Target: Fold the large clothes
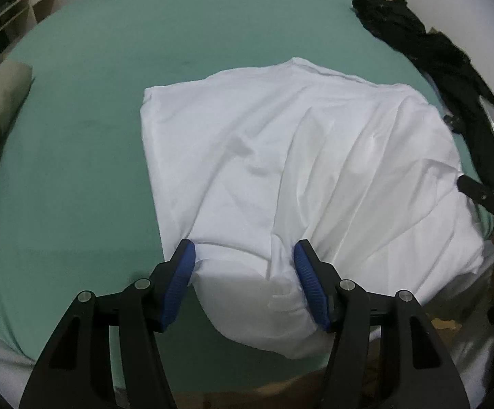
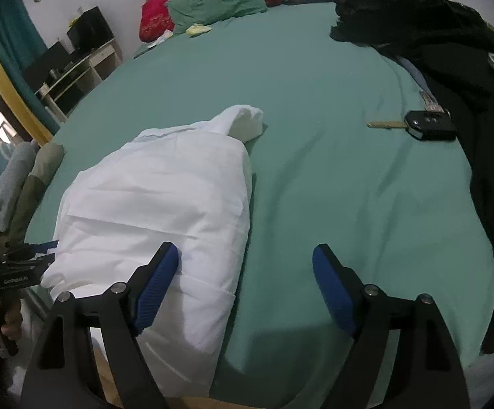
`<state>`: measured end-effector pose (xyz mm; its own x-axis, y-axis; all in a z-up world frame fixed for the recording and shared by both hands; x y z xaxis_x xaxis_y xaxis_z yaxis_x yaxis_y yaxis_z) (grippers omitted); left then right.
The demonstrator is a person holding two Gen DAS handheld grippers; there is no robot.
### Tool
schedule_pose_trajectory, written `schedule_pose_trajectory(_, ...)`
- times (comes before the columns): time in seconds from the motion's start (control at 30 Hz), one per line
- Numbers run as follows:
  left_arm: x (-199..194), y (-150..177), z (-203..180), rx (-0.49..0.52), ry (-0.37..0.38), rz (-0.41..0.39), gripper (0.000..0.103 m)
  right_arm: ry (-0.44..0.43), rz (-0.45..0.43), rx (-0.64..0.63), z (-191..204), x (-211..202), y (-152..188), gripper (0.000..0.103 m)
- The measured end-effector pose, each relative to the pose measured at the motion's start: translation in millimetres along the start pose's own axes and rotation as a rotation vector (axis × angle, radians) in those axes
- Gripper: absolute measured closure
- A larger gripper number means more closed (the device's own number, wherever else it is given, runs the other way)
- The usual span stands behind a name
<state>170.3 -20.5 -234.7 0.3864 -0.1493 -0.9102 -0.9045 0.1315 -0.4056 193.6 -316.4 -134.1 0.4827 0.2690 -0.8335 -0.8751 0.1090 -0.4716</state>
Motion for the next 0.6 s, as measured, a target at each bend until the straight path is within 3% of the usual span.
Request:
schedule_pose_trajectory(0.2, -31.5, -0.4, 26.0, -0.113, 0.051, -0.114, 0.033, -0.003, -0.012, -0.005, 5.2, -2.8, -4.4, 0.022)
schedule_pose_trajectory(0.4, -14.2, 12.2, 47.8, -0.229, 0.098, -0.075, 0.023, -0.003, -0.013, -0.010, 8.7, -1.8, -2.5, 0.022)
schedule_pose_trajectory(0.5, -11.1, 9.3, 42.2, -0.243, 0.138, -0.096, 0.008, -0.009, -0.012, -0.013, 12.6, -0.4, -1.5, 0.022)
schedule_pose_trajectory(0.6, -5.0, 1.2, 36.6, -0.274, 0.181, -0.110, 0.005, -0.019, -0.003, -0.004, 14.1, 4.3, 0.6, 0.022)
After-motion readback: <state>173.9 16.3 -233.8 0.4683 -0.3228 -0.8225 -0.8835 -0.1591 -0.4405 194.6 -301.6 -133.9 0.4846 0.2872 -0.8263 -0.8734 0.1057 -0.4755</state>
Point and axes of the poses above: each gripper's, at about its wrist camera, not at the fingertips, and x roughly the way its jaws point, z to its left, y to its underside, the point moved 8 cm from there along x, roughly the way its jaws point, and after that the axes turned 7 degrees about x, right-handed, at the moved point
